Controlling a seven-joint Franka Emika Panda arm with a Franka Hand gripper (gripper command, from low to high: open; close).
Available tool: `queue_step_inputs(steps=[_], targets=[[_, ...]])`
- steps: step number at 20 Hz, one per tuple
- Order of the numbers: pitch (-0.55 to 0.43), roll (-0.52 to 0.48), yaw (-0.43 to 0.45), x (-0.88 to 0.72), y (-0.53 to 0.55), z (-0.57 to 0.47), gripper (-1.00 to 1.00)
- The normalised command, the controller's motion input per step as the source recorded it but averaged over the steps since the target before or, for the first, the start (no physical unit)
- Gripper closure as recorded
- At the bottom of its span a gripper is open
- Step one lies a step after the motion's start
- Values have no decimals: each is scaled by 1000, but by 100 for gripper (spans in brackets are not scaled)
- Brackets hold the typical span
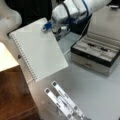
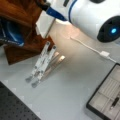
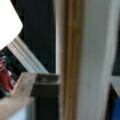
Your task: Open the box. Pick up the pen. Place the pen in the box. Pick up the book. Place the book on the shelf.
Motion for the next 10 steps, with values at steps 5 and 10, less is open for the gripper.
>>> queue_step_inputs(steps=[5,10], targets=[[0,-87,24,120,-139,386,100],[29,-14,25,96,-170,302,100]])
